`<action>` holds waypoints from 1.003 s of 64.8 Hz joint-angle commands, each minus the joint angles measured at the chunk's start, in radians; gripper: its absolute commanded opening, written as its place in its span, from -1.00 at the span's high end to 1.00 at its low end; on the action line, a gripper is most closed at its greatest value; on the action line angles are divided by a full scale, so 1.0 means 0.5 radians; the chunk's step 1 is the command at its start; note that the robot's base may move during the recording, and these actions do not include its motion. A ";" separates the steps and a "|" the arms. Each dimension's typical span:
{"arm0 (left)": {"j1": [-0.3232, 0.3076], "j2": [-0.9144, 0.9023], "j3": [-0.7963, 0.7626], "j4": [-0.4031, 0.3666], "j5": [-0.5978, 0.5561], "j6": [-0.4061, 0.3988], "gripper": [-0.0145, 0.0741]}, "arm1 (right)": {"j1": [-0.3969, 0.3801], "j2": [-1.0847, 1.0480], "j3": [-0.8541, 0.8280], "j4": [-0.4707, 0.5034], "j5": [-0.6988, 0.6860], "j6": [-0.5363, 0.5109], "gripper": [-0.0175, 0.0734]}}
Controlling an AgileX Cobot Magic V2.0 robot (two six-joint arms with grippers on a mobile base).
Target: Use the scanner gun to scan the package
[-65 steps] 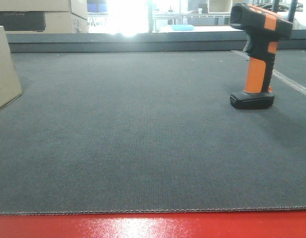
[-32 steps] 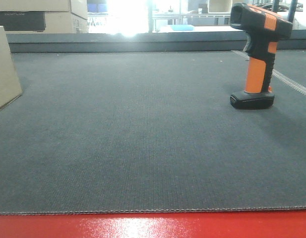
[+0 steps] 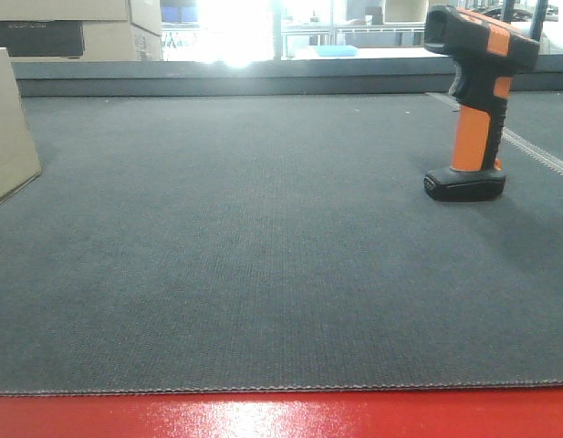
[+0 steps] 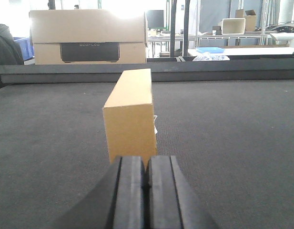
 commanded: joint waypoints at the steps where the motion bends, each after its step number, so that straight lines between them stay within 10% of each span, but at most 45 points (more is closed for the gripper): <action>1: -0.010 -0.012 -0.003 0.007 -0.039 -0.017 0.92 | -0.013 -0.133 0.137 -0.121 -0.025 0.192 0.96; 65: -0.007 -0.012 -0.003 0.007 -0.051 -0.017 0.92 | -0.013 -0.133 0.210 -0.129 -0.103 0.209 0.96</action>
